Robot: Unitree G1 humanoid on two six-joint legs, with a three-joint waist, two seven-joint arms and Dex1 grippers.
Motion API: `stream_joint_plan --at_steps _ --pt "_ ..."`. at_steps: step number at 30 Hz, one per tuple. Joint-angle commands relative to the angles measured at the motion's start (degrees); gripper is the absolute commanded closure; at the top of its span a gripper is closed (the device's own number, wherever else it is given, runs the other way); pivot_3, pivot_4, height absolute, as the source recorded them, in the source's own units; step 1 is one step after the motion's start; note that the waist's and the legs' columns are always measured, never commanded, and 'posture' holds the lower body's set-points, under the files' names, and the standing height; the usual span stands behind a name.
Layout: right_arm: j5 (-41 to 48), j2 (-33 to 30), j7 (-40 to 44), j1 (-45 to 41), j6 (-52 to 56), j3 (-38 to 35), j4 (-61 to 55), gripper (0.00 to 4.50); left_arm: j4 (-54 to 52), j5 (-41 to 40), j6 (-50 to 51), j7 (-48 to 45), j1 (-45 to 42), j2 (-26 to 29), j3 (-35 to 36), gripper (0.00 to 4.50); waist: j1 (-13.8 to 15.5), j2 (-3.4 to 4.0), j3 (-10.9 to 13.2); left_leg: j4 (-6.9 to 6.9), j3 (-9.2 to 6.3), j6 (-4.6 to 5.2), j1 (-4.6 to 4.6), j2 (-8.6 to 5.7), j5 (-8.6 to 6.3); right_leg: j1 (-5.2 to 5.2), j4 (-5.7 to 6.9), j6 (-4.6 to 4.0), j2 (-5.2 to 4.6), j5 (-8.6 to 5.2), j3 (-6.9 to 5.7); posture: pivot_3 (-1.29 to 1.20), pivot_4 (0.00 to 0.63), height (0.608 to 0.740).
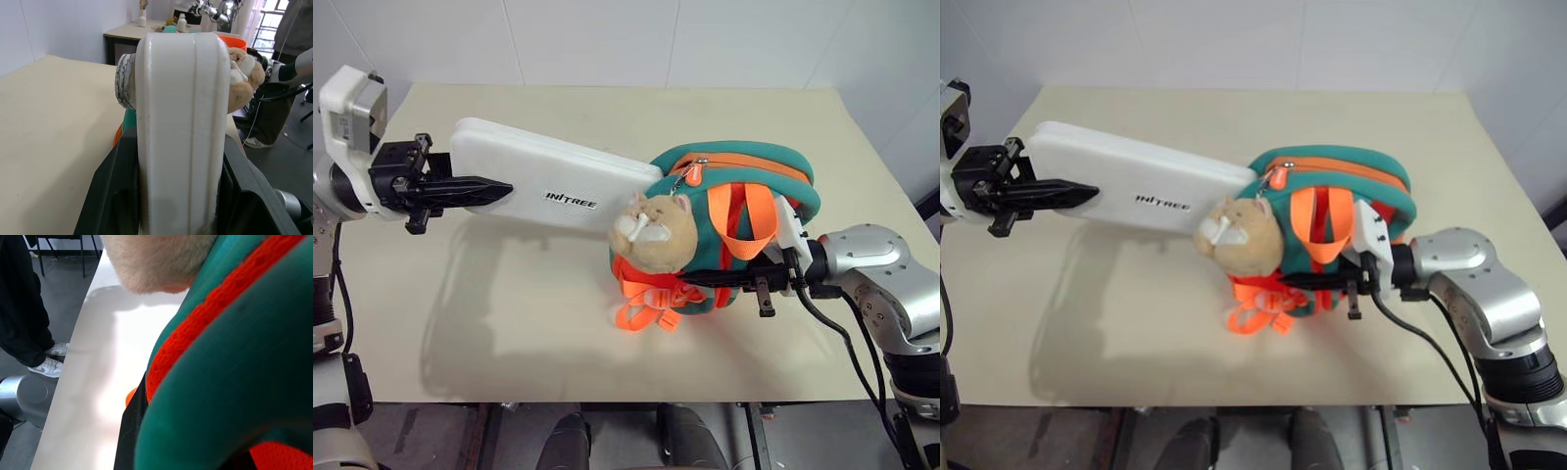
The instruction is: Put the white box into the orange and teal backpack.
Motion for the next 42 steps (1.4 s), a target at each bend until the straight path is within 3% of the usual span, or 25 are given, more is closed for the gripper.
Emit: stream_joint_plan --at_steps 1,16,24,34,42 --pt "-0.4 0.3 0.1 -1.0 -1.0 0.2 -0.1 3.99 -1.7 1.8 -2.0 -1.4 -2.5 0.0 -2.1 3.12 0.0 0.00 0.0 0.01 0.00 0.00 0.00 0.01 0.00 0.00 0.00 0.00 0.00 0.00 0.00 0.00 0.150 0.740" --pt "-1.7 2.1 -0.1 -2.5 -1.5 2.2 1.0 3.99 -0.8 10.1 -3.3 8.2 -11.6 -15.9 -13.2 3.12 0.0 0.00 0.0 0.33 -0.02 0.19 -0.01 -0.02 -0.11 0.11 0.07 0.06 0.02 0.03 0.03 0.00 0.150 0.740" --pt "-2.0 2.8 -1.0 -2.0 -1.3 2.1 0.2 3.99 3.9 16.2 -6.0 14.5 -12.8 -27.4 -18.1 3.12 0.2 0.00 0.0 0.42 -0.03 0.20 -0.02 -0.07 -0.11 0.18 0.03 0.14 0.00 0.08 0.05 0.00 0.150 0.740" --pt "-2.1 3.2 -1.9 -1.9 -1.3 2.5 -0.4 3.99 7.6 20.8 -8.3 17.1 -12.6 -33.4 -21.1 3.13 0.2 0.00 0.0 0.43 -0.03 0.20 -0.01 -0.07 -0.11 0.19 0.02 0.16 0.00 0.09 0.06 0.00 0.150 0.740" --pt "-2.6 3.5 -2.3 -2.6 -1.3 2.9 0.1 3.99 10.8 23.7 -9.6 16.9 -13.9 -34.7 -21.9 3.13 0.2 0.00 0.0 0.45 -0.03 0.20 -0.01 -0.08 -0.11 0.20 0.03 0.17 0.00 0.09 0.06 0.00 0.150 0.740"
